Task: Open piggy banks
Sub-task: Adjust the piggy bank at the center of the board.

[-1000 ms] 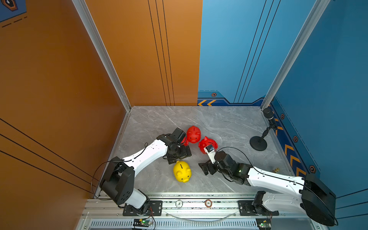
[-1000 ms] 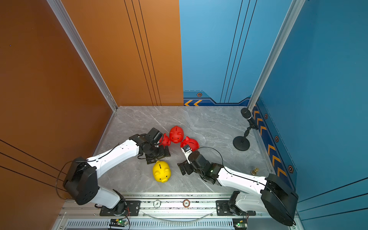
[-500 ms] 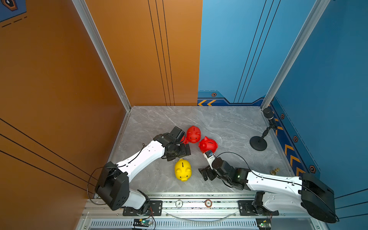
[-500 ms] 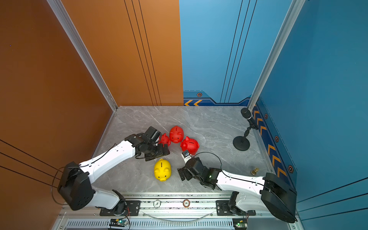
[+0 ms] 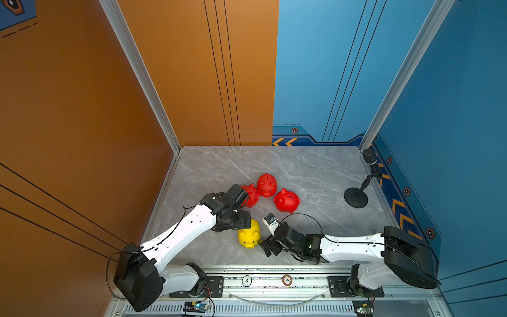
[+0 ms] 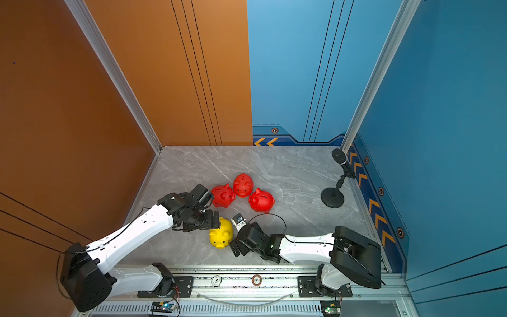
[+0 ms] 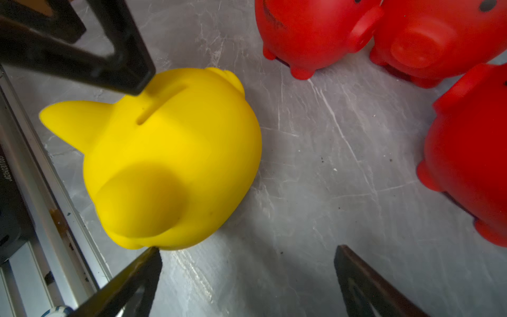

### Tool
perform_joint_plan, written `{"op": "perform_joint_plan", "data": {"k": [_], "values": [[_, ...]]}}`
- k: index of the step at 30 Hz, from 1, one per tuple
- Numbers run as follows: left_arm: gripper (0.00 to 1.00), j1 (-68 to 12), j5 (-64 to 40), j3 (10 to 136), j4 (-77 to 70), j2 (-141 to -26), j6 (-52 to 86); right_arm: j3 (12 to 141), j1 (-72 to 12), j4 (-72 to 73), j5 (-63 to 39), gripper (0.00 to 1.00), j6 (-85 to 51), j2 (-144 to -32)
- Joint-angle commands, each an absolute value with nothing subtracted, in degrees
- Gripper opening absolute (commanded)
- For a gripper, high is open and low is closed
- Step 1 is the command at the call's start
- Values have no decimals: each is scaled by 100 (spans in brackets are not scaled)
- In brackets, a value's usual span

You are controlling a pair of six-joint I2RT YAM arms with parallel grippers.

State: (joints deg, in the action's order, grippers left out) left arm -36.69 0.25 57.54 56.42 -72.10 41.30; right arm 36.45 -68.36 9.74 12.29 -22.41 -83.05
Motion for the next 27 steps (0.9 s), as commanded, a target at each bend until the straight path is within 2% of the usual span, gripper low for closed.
{"op": "perform_joint_plan", "data": {"k": [1,7,16,27], "values": [[98,-3908,358,5867,6023,-7167,3995,3655,-6778,986,1392,100,-2295,-8193],[98,-4549,857,6351,6022,-7496,4067,3144,-6347,812,1399,100,-2251,-7591],[98,-5161,1082,6848,6154,-8296,4376,2751,-5670,512,1266,100,-2084,-6820],[98,-5387,1370,6679,6404,-8437,4783,2703,-5313,370,1201,100,-1737,-6486]]}}
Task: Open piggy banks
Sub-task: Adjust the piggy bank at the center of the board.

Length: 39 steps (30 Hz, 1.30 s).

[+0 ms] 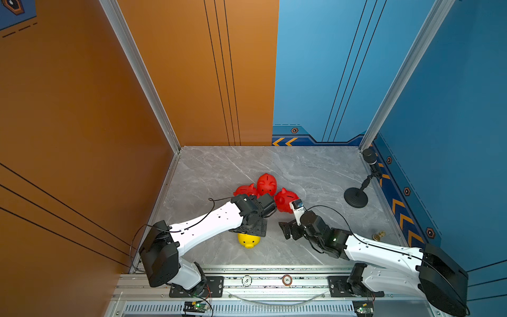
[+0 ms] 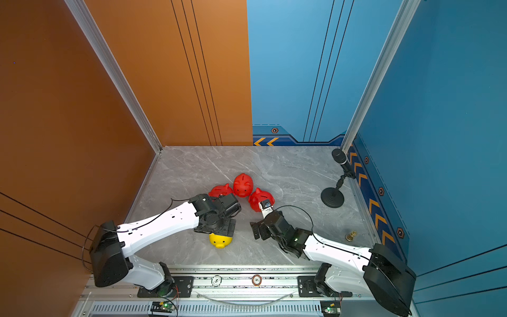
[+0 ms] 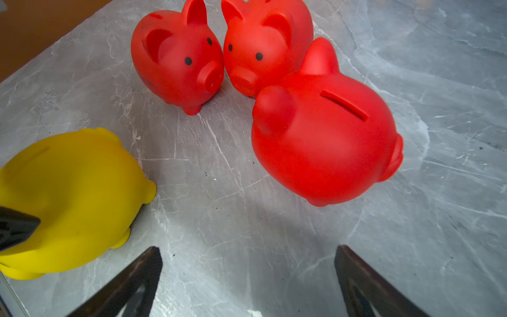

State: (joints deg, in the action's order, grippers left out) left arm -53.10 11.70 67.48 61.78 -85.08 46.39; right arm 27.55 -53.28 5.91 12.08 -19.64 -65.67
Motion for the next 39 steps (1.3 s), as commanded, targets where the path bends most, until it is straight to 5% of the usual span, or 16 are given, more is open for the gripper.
{"op": "perform_joint_plan", "data": {"k": [1,18,30,39], "values": [[98,-5394,1345,6673,6401,-8453,4753,2690,-5317,390,1212,100,-1700,-6468],[100,-5439,1205,6502,6152,-8791,4693,2778,-5370,229,1331,100,-1577,-6435],[64,-5496,637,6275,5794,-8490,4503,2816,-5301,83,1423,100,-1440,-6337],[55,-5563,-373,6298,5023,-8240,4106,2869,-4986,-220,1261,100,-1211,-6003]]}}
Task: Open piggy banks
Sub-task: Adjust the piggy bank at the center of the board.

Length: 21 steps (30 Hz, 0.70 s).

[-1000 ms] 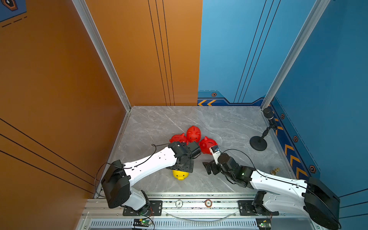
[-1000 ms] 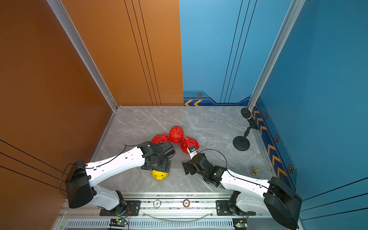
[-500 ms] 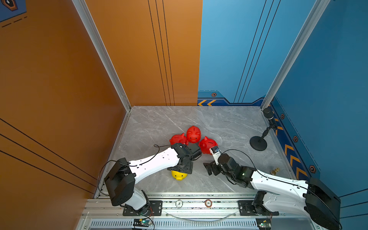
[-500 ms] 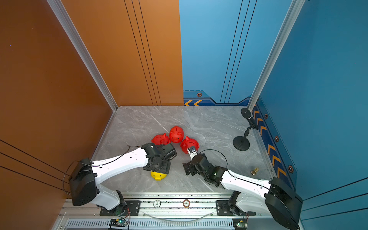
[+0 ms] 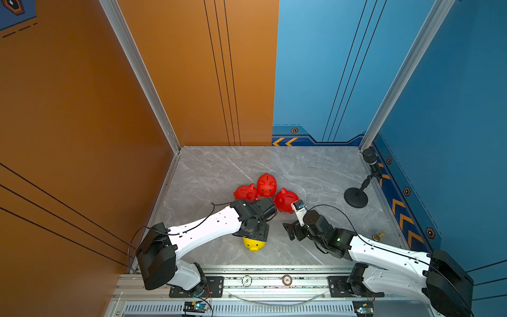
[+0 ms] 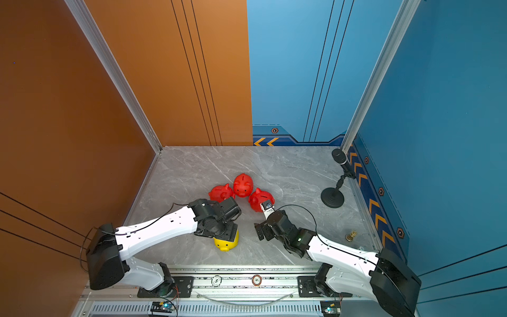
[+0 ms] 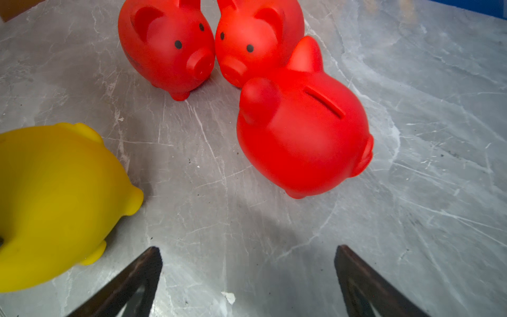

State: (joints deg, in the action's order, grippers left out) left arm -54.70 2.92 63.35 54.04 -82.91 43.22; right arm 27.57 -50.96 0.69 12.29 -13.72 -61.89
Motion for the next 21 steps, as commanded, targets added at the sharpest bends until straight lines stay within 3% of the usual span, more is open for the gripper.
{"op": "perform_joint_plan", "data": {"k": [1,13,15,20,21], "values": [[55,-5592,-564,6294,4848,-8244,4051,2871,-4933,-270,1249,100,-1196,-5950],[60,-5190,-1481,5132,2866,-8312,4355,2709,-4614,-623,1014,100,-1288,-5423],[67,-5127,-1494,5007,2804,-8225,4355,2663,-4612,-632,1005,100,-1365,-5410],[97,-5133,-1520,5085,2892,-7984,4174,2619,-4610,-636,1050,100,-1492,-5463],[98,-5159,-1492,5161,2984,-7957,4128,2624,-4602,-637,1061,100,-1501,-5485]]}}
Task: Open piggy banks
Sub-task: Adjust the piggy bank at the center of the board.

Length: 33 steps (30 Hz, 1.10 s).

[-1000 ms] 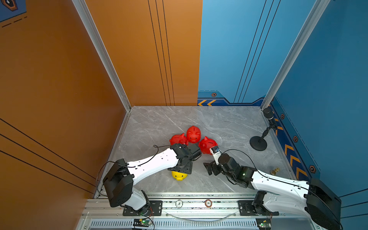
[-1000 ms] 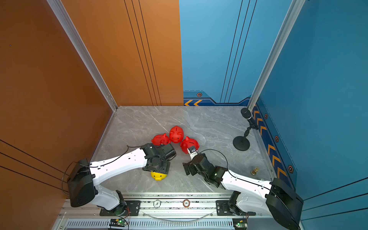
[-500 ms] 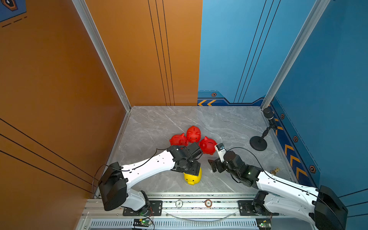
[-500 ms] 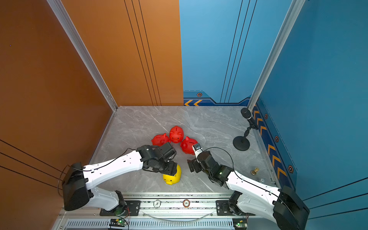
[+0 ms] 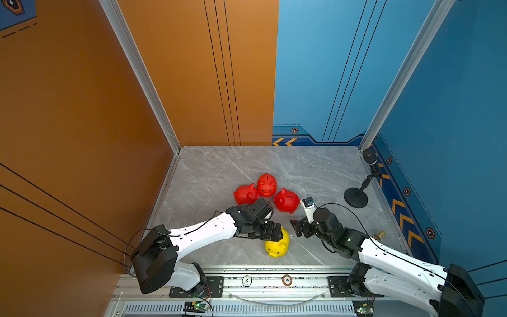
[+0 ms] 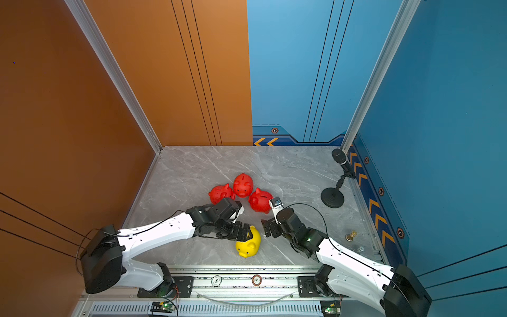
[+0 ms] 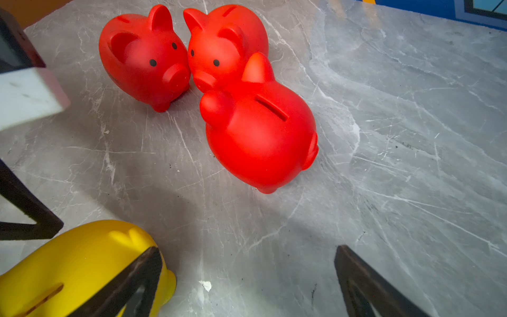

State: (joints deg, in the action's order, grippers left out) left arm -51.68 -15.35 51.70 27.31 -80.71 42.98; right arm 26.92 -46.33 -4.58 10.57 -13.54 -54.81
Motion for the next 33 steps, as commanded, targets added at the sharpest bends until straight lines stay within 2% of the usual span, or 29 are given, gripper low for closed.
{"op": "perform_joint_plan", "data": {"k": [1,8,19,33], "values": [[98,-5187,-1443,5225,3082,-7948,4079,2630,-4604,-652,1078,100,-1516,-5513],[98,-5596,-552,5950,4169,-8134,3788,2724,-4519,-1009,1585,99,-1995,-5644],[98,-6426,665,7170,5478,-8971,3805,2848,-4508,-2180,1824,99,-3146,-5729],[98,-6870,646,7533,5611,-9428,3685,2913,-4667,-1970,1877,100,-3167,-6205]]}}
